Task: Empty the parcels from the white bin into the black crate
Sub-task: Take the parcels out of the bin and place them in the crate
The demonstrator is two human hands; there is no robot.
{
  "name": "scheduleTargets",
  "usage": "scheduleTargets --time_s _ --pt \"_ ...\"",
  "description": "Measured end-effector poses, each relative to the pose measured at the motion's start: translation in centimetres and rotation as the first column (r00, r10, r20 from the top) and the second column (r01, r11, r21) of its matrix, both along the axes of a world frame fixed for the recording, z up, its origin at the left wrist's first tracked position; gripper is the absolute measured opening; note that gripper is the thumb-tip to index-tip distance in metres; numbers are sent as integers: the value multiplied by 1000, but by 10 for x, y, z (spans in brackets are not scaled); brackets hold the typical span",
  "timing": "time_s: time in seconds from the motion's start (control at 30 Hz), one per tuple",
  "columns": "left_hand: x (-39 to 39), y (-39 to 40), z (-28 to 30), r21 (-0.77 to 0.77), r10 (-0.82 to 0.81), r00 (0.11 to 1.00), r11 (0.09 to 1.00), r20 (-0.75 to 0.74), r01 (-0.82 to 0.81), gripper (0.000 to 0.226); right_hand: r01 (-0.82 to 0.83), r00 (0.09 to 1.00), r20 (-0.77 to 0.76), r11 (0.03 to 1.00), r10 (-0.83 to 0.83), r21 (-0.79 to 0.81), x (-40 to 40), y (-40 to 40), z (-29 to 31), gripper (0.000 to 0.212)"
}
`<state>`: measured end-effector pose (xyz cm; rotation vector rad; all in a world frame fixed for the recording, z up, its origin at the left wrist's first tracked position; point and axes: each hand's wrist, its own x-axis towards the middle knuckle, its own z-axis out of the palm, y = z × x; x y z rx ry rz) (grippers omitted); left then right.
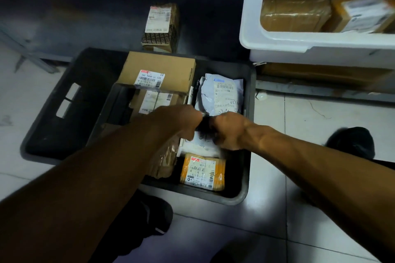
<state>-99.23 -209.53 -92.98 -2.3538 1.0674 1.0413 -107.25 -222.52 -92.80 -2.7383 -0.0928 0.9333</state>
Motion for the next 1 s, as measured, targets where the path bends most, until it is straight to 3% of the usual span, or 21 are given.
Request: scheduleTargets --time_s 0.1,0.2,0.4,1.0 --pt "1 4 28 -145 27 991 989 132 -8 54 -3 993 120 1000 6 -24 -1 -14 22 52" --pt "1 8 43 -194 48 962 981 268 5 78 0 976 216 994 23 -105 -8 -28 44 71" --pt "-20 3 90 -303 136 908 953 396 -10 99 76 933 360 977 0 -197 -37 -53 92 89" --pt "-76 -88 172 -469 124 858 871 499 147 82 292 842 523 926 -131 -238 -106 -134 177 79"
